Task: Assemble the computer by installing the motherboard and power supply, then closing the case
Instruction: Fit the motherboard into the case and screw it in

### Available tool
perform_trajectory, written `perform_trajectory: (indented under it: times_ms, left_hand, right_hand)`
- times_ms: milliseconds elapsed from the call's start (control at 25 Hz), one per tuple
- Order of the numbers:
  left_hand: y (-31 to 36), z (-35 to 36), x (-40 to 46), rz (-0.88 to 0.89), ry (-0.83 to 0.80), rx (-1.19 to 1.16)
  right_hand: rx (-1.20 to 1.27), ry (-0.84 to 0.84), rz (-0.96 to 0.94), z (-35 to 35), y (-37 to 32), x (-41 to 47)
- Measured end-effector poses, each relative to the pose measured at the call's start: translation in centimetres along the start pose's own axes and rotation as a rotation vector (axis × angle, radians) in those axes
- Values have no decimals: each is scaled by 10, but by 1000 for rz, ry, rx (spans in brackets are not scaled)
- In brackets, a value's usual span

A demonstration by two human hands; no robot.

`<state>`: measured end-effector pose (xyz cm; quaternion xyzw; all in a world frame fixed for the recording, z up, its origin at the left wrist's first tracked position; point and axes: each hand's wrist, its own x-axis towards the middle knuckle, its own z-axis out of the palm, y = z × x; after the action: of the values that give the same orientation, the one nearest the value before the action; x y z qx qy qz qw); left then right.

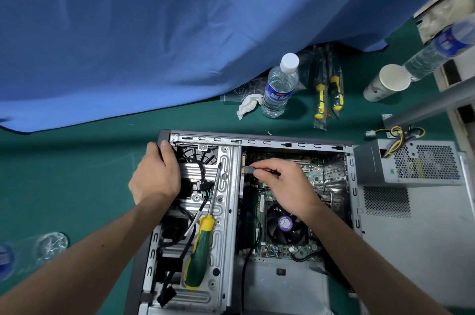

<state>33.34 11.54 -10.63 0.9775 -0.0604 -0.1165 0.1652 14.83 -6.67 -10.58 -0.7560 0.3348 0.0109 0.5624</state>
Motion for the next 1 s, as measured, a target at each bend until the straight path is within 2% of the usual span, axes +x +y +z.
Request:
perform_trajectory:
  times_ms: [480, 720, 920, 1000]
  left_hand:
    - [0, 0, 0, -3, 8, 1]
    - [2, -1, -1, 0, 8, -1]
    - [2, 0, 0, 5, -3, -6]
    - [3, 0, 0, 10, -2, -8]
  right_hand:
    - [-36, 0, 5, 1, -2, -2]
    - [-120, -121, 88, -10, -12, 14]
    - [-110, 0, 129, 10, -12, 1]
    - [-108, -53, 148, 4, -13, 8]
